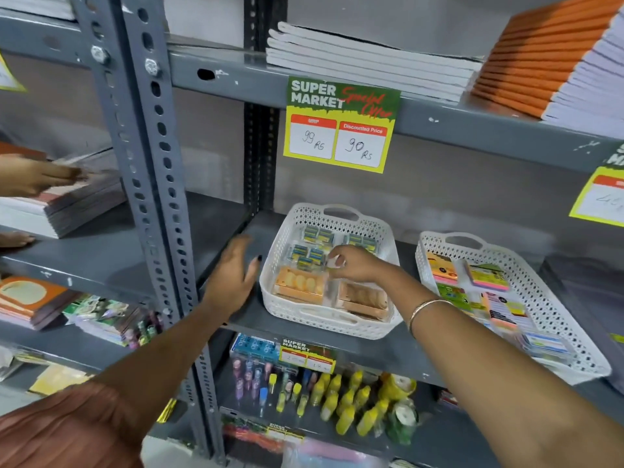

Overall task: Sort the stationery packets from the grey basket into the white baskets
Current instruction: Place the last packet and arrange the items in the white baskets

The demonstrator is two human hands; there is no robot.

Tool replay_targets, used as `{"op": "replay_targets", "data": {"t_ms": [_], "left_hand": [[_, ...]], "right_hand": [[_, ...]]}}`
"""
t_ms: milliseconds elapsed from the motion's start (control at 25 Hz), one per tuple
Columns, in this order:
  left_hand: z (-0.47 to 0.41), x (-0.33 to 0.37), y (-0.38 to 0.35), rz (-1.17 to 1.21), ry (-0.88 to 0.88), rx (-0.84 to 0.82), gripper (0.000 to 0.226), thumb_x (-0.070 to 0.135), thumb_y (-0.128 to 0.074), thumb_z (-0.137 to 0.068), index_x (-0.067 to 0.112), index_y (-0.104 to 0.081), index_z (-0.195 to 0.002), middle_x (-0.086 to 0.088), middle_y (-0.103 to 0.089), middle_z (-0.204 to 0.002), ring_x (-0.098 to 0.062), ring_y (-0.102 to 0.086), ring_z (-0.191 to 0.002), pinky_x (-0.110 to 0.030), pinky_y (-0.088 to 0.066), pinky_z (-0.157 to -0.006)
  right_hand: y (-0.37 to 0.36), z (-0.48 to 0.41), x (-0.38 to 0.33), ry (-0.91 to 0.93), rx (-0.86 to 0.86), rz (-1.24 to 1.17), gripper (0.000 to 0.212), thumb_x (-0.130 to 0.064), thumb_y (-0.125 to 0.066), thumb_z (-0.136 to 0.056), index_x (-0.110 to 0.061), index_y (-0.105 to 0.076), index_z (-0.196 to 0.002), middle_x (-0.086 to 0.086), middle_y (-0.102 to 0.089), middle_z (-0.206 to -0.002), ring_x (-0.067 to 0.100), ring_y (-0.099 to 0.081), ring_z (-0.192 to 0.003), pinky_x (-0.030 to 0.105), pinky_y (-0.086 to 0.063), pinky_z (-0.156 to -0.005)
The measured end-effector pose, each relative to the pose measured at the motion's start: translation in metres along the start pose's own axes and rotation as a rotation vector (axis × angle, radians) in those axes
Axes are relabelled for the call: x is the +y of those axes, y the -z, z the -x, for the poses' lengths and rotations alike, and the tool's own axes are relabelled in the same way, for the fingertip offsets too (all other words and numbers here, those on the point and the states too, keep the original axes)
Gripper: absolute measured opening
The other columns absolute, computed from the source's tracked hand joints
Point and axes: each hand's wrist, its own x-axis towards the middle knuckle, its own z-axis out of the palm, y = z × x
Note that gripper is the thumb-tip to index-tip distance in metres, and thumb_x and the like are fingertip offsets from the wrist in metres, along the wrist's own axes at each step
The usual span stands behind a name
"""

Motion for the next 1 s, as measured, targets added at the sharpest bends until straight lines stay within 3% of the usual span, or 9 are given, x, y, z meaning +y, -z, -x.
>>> {"op": "replay_targets", "data": {"t_ms": [80, 160, 240, 320, 440, 560, 800, 920, 1000], "left_hand": [[-0.021, 0.03, -0.007, -0.064, -0.024, -0.151, 0.053, 0.031, -0.057, -0.089, 0.011, -0.036, -0.133, -0.016, -0.046, -0.136, -0.032, -0.047, -0.122, -0.042, -0.041, -0.098], [-0.036, 0.051, -0.019, -0.264, -0.094, -0.483, 0.068, 0.038, -0.065, -0.082, 0.016, -0.033, -0.136, -0.012, -0.045, -0.14, -0.031, -0.047, -0.122, -0.04, -0.042, -0.096], [-0.043, 0.057, -0.033, -0.545, -0.212, -0.714, 0.077, 0.045, -0.069, -0.076, 0.018, -0.032, -0.138, -0.01, -0.044, -0.142, -0.029, -0.044, -0.126, -0.038, -0.037, -0.102], [-0.044, 0.051, -0.042, -0.693, -0.226, -0.806, 0.075, 0.046, -0.068, -0.075, 0.02, -0.035, -0.137, -0.007, -0.047, -0.141, -0.027, -0.045, -0.126, -0.037, -0.037, -0.104], [-0.043, 0.047, -0.046, -0.661, -0.18, -0.846, 0.067, 0.033, -0.068, -0.079, 0.02, -0.037, -0.137, -0.005, -0.045, -0.143, -0.023, -0.046, -0.125, -0.032, -0.041, -0.102], [-0.042, 0.047, -0.049, -0.513, -0.133, -0.849, 0.06, 0.023, -0.062, -0.086, 0.014, -0.035, -0.138, -0.01, -0.041, -0.145, -0.014, -0.049, -0.117, -0.016, -0.045, -0.091], [-0.056, 0.043, -0.048, -0.459, -0.176, -0.723, 0.08, 0.052, -0.056, -0.084, 0.019, -0.018, -0.145, -0.007, -0.025, -0.154, -0.025, -0.027, -0.139, -0.036, -0.029, -0.11], [-0.082, 0.041, -0.058, -0.502, -0.222, -0.654, 0.068, 0.04, -0.052, -0.091, 0.013, -0.019, -0.144, -0.012, -0.027, -0.151, -0.027, -0.029, -0.137, -0.04, -0.034, -0.107], [-0.098, 0.036, -0.071, -0.533, -0.233, -0.69, 0.067, 0.031, -0.057, -0.089, 0.009, -0.022, -0.142, -0.014, -0.032, -0.147, -0.029, -0.033, -0.133, -0.042, -0.036, -0.104]], "right_hand": [[0.003, 0.009, 0.015, -0.064, -0.144, 0.063, 0.064, -0.021, -0.068, -0.083, -0.012, -0.041, -0.141, 0.012, -0.055, -0.134, 0.03, -0.054, -0.123, 0.037, -0.045, -0.101], [-0.003, 0.014, 0.024, -0.1, -0.263, 0.162, 0.075, -0.016, -0.072, -0.08, -0.01, -0.034, -0.145, 0.011, -0.049, -0.14, 0.031, -0.05, -0.128, 0.039, -0.044, -0.105], [-0.013, 0.017, 0.033, -0.059, -0.259, 0.279, 0.077, -0.018, -0.074, -0.078, -0.008, -0.034, -0.143, 0.013, -0.048, -0.142, 0.031, -0.049, -0.127, 0.036, -0.044, -0.104], [-0.022, 0.02, 0.038, -0.007, -0.172, 0.355, 0.069, -0.027, -0.071, -0.08, -0.009, -0.037, -0.138, 0.015, -0.054, -0.134, 0.033, -0.053, -0.12, 0.037, -0.046, -0.095], [-0.026, 0.023, 0.044, 0.024, -0.108, 0.367, 0.068, -0.031, -0.067, -0.082, -0.012, -0.036, -0.139, 0.016, -0.054, -0.133, 0.034, -0.054, -0.117, 0.04, -0.048, -0.092], [-0.027, 0.024, 0.044, 0.035, -0.099, 0.363, 0.07, -0.025, -0.068, -0.081, -0.013, -0.034, -0.141, 0.015, -0.053, -0.134, 0.034, -0.053, -0.119, 0.038, -0.047, -0.09], [-0.003, 0.014, 0.048, -0.012, -0.102, 0.103, 0.07, -0.036, -0.066, -0.084, -0.014, -0.036, -0.143, 0.009, -0.046, -0.145, 0.028, -0.047, -0.13, 0.03, -0.04, -0.1], [0.02, -0.005, 0.06, -0.068, 0.073, 0.068, 0.059, -0.029, -0.063, -0.088, -0.009, -0.043, -0.14, 0.014, -0.051, -0.14, 0.03, -0.05, -0.127, 0.03, -0.042, -0.099], [0.022, -0.021, 0.073, -0.091, 0.075, 0.121, 0.063, -0.024, -0.067, -0.086, -0.011, -0.04, -0.142, 0.014, -0.046, -0.145, 0.029, -0.047, -0.131, 0.034, -0.042, -0.107]]}}
